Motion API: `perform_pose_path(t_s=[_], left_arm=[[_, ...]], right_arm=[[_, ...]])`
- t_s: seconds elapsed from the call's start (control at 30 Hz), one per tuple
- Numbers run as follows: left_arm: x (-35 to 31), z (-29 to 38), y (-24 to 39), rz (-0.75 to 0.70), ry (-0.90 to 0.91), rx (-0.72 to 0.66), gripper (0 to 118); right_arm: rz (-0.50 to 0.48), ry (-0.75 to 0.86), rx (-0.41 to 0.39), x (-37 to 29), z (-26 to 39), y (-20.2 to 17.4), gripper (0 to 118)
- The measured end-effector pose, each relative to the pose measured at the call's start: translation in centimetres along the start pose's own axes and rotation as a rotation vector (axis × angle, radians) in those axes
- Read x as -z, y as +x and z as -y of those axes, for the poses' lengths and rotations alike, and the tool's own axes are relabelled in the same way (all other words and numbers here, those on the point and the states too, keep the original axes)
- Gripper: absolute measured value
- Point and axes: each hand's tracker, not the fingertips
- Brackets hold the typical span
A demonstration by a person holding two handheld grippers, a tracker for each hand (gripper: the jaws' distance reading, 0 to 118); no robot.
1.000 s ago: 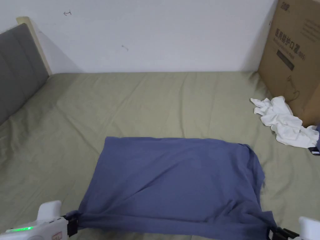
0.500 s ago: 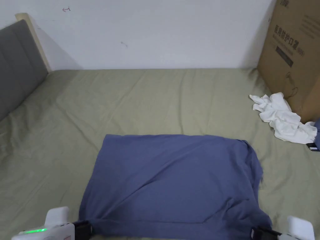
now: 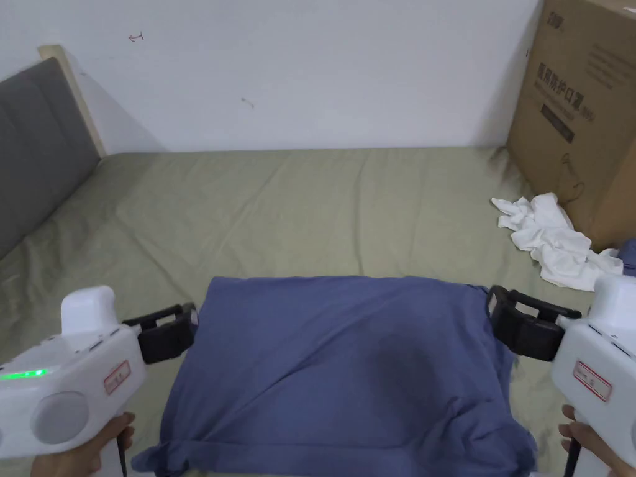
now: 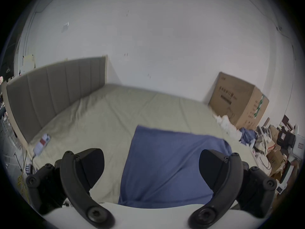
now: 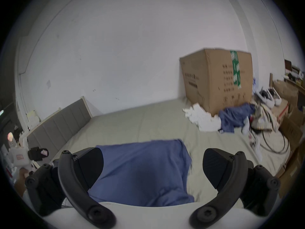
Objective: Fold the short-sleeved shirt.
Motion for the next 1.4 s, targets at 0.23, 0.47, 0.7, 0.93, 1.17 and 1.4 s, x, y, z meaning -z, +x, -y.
perform_pose_path(t_s=[0.23, 0.47, 0.7, 0.93, 1.17, 1.4], left_arm=[[-1.2, -2.0, 4.0, -0.100, 0.219, 0.134, 118], [-2.4, -0.8, 5.3, -0.059, 0.312, 0.124, 45], [-2.0, 0.0, 5.4, 0.005, 0.261, 0.113, 4], [0.2, 1.6, 3.0, 0.012, 0.029, 0.083, 4], [2.8, 6.7, -1.8, -0.029, -0.295, 0.054, 15], [4.8, 12.3, -5.1, -0.133, -0.512, -0.008, 85]], right_arm=[[0.056, 0.096, -0.117, -1.0, -1.4, -3.9, 109], [0.146, 0.195, -0.221, -1.6, -0.9, -6.0, 12], [0.166, 0.209, -0.280, -1.3, -0.1, -6.7, 2], [0.155, 0.178, -0.267, -1.0, 0.4, -6.1, 2], [0.162, 0.125, -0.252, -1.0, 1.5, -4.7, 2], [0.165, 0.067, -0.264, -0.6, 2.8, -3.9, 2]])
